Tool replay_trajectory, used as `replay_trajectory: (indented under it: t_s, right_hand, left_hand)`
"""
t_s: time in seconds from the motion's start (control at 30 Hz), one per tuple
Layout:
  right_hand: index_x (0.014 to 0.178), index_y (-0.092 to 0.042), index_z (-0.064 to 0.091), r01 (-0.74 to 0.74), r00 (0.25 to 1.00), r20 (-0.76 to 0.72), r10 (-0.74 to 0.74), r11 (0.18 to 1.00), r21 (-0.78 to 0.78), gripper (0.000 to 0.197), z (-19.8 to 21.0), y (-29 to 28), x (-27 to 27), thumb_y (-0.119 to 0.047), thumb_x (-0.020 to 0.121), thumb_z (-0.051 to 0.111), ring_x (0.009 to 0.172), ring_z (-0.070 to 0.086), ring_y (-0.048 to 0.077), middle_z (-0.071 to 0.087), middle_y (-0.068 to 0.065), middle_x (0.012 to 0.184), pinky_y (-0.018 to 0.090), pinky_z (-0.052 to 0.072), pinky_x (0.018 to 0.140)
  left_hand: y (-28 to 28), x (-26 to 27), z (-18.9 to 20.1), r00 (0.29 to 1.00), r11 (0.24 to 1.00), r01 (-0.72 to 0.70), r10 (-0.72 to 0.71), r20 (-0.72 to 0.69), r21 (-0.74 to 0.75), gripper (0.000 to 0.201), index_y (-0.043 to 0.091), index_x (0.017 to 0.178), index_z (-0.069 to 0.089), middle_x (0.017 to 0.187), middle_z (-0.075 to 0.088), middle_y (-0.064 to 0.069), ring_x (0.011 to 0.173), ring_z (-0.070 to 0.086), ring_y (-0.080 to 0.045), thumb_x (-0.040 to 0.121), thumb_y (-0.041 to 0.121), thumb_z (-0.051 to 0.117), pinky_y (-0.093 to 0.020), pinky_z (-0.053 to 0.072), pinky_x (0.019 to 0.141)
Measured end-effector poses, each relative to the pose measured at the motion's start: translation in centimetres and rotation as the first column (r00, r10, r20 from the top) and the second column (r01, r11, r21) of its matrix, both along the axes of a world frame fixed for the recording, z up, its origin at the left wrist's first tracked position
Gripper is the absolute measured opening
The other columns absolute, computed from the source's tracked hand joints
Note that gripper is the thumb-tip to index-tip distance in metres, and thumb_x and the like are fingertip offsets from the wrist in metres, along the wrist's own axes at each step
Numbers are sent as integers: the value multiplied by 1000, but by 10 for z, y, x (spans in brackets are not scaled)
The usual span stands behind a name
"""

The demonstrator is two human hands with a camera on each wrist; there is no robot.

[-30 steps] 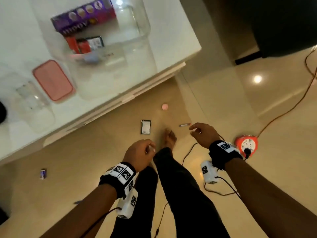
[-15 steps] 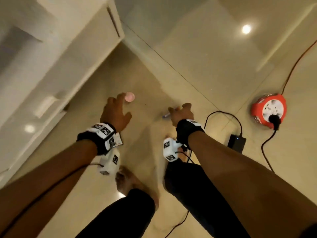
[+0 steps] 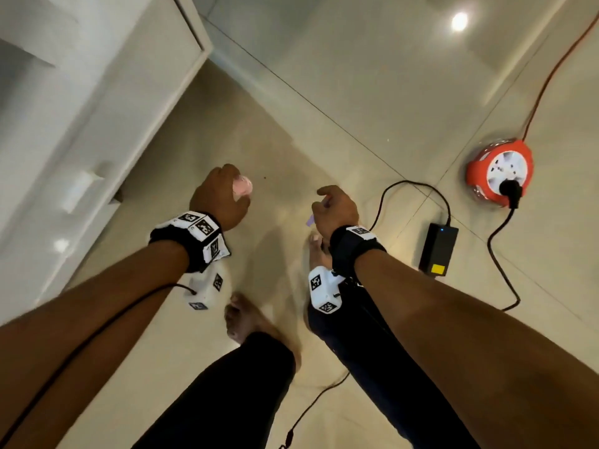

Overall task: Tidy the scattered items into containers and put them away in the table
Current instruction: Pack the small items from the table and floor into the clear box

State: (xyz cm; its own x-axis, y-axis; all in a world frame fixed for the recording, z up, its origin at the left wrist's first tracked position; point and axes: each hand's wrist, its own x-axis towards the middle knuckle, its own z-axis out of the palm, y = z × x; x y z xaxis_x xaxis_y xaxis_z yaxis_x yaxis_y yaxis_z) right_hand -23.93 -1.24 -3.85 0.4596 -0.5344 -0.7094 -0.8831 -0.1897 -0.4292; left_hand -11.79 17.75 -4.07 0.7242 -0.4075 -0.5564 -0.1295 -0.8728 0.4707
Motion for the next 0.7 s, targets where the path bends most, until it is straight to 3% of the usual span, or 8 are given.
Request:
replay_trajectory:
  t_s: [0.1,0.17,0.23,0.3,0.37,0.43,0.57,0.7]
  right_hand:
    - [123,-18,59,-28,997,72,29,999,-18,38,58,2,7,-9,88,48,64,54,-4,67,-2,86,16,41,70]
    - [127,-18,57,-37,986,162,40,999,-24,42,105,7,22,-6,89,45,71,54,-11,67,-2,84,4,38,66]
    - [128,-22,55,-21,967,254,26,1000,-19,41,156,17,42,-7,91,46,72,55,-15,66,-7,77,1,38,63]
    - [125,-28,53,9,938,348,-7,1000,-5,36,205,30,68,-13,93,51,73,61,-5,65,-8,75,8,43,65]
    - [118,-30,53,-15,894,449,0,999,30,36,260,47,100,-12,88,59,76,66,7,67,-2,82,24,51,70]
    - [110,-24,54,-47,838,546,8,997,57,36,309,63,138,-3,82,62,71,65,4,69,-4,81,26,51,67]
    - [103,-17,59,-144,706,706,63,988,55,31,381,105,210,4,81,66,69,63,1,67,-8,79,19,48,64]
    - [105,-13,62,-335,579,789,206,942,-1,26,413,154,261,1,84,66,74,66,2,67,-18,80,17,49,69]
  left_hand:
    - [5,-7,70,994,987,-112,113,-1,-119,33,14,103,57,101,63,-5,89,60,-29,76,24,72,-31,43,76]
    - [14,-5,126,994,973,-105,110,13,-204,34,18,104,57,102,62,0,83,62,-26,74,25,71,-32,48,75]
    - [27,3,187,994,956,-80,98,48,-282,38,19,109,58,105,61,2,77,63,-21,74,26,71,-32,52,72]
    - [41,16,244,987,935,-59,107,119,-350,39,18,112,58,106,61,4,70,63,-16,76,23,72,-28,51,68]
    - [59,34,307,972,922,-58,139,188,-382,40,19,115,58,107,61,7,68,61,-11,78,23,72,-24,49,65]
    - [79,56,359,946,914,-75,192,262,-399,40,22,116,57,108,60,9,67,60,-9,78,25,71,-24,48,65]
    - [132,97,416,867,898,-207,352,353,-388,44,21,118,56,109,59,8,67,57,-7,78,25,72,-22,45,65]
    - [184,121,419,774,881,-362,467,428,-305,44,14,118,57,109,61,0,79,52,-12,77,22,73,-11,32,74]
